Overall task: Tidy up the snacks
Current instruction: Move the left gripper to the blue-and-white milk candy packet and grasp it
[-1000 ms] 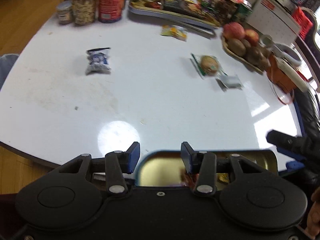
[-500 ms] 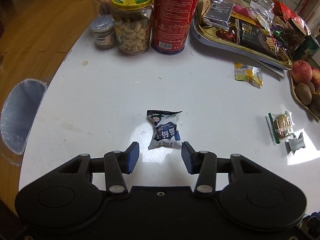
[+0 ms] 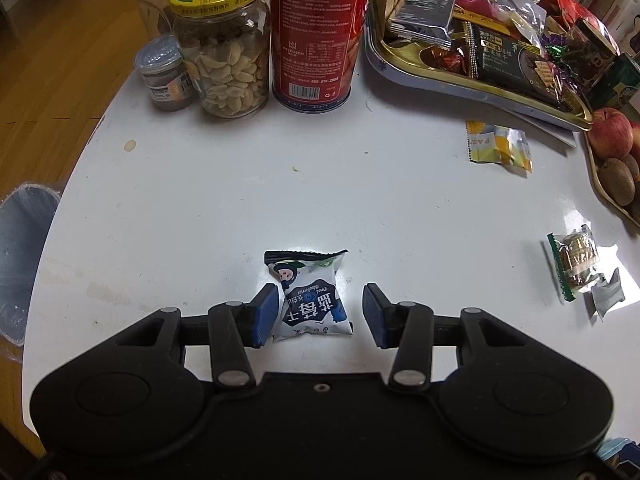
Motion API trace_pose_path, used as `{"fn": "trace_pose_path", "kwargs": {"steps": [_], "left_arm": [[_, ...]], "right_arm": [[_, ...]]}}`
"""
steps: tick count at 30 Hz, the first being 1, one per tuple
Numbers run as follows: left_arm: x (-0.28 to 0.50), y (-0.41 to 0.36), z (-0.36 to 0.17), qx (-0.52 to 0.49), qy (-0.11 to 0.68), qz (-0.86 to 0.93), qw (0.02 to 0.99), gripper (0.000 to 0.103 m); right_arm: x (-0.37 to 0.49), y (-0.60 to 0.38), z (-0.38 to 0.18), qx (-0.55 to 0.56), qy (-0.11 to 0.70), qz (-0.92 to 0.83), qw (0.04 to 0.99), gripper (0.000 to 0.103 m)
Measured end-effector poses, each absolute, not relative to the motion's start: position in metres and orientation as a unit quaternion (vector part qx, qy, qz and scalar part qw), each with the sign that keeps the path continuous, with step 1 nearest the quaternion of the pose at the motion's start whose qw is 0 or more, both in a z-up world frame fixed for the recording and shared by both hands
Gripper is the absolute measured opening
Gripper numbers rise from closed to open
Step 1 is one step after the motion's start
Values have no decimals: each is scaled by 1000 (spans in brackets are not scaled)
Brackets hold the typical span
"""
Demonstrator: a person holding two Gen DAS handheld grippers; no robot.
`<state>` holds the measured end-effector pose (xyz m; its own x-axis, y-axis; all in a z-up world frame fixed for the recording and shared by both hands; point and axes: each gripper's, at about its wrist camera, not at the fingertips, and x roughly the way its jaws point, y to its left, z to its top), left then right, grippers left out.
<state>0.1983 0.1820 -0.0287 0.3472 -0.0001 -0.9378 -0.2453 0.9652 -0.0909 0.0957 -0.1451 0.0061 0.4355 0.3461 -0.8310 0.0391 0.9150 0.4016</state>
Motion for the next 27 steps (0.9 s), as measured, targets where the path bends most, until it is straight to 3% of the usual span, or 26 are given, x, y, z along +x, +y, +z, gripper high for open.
{"fn": "trace_pose_path", "kwargs": {"steps": [24,27], "left_arm": [[215,174,-54,-83,584,98,802,53],[215,175,-56,-86,585,101,800,49]], "right_arm": [[96,-144,9,184,521,98,828,67],[96,-143,8,181,522,99,827,67]]}}
